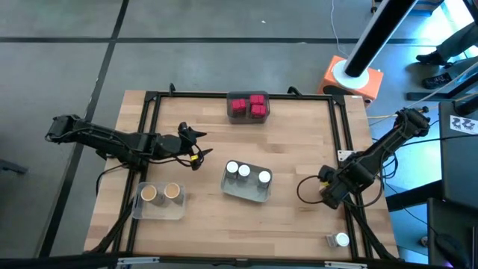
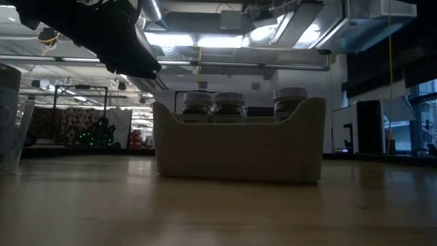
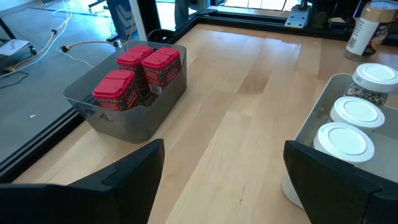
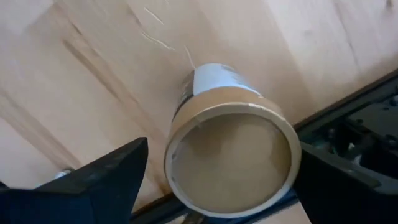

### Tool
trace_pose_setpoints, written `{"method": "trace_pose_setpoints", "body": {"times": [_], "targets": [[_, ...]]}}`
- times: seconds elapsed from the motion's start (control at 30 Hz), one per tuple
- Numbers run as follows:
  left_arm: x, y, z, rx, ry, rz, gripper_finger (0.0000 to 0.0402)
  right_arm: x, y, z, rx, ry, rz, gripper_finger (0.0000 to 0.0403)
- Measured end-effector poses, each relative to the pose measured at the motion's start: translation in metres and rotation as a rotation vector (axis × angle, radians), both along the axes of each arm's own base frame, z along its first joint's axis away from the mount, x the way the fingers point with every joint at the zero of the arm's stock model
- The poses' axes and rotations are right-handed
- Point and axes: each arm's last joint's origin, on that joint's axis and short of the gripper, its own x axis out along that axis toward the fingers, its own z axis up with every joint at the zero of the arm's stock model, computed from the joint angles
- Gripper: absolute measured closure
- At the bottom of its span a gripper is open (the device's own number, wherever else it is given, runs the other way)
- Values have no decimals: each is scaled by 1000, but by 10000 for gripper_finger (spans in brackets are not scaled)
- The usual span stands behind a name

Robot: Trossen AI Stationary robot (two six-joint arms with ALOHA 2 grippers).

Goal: Sort spices by type
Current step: Put the brown seasoning bottle into the transparent bin

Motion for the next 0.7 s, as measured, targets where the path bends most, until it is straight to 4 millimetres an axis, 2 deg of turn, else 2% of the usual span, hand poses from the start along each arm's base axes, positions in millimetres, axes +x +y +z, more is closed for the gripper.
{"method": "trace_pose_setpoints", "body": {"times": [0.43,0.53,0.63,0.7], "targets": [[0,0,0,16,3,-9,90,13,13,-18,-45,70,-73,45],[1,0,1,26,0,-14,90,17,16,-23,-56,78,-52,70],[0,0,1,23,4,-12,90,19,18,-25,-42,77,-41,116],[0,-2,1,18,3,-29,90,19,19,-25,-31,84,-41,122]]}}
